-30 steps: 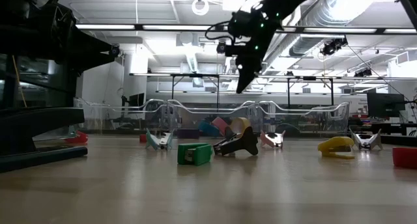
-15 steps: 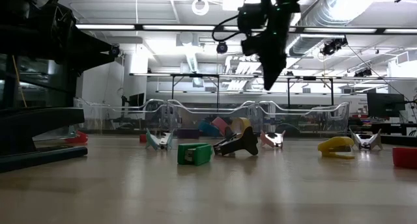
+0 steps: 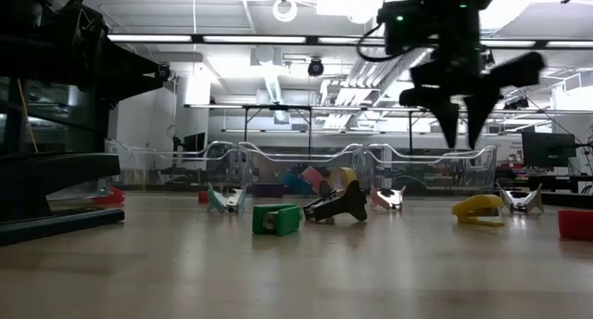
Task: Pick and place Stapler, Stapler remover, tape
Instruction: Put the gray staple remover into the right transparent bin
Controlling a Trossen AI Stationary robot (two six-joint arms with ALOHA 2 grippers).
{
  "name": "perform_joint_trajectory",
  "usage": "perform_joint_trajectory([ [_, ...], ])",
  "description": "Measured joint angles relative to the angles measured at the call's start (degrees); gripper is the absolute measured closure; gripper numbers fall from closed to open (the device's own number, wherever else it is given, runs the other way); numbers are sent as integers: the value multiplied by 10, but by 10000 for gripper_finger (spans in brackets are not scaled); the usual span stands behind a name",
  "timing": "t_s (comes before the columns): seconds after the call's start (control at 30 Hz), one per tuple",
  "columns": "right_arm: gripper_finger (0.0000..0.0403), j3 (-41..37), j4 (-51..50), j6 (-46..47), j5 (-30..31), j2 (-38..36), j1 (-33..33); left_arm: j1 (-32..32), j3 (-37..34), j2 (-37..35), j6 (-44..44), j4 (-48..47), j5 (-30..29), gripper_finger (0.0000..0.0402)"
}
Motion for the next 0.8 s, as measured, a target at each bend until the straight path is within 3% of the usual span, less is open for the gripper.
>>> perform_joint_trajectory([
  [0.13,272,-41,14,-36,-4,-22,52,0,0,0,0,0,0,172],
  [0.4,263,-80,45,-17,-36,-23,101,0,0,0,0,0,0,172],
  [0.8,137,-90,50,-23,-29,-16,131,0,0,0,0,0,0,172],
])
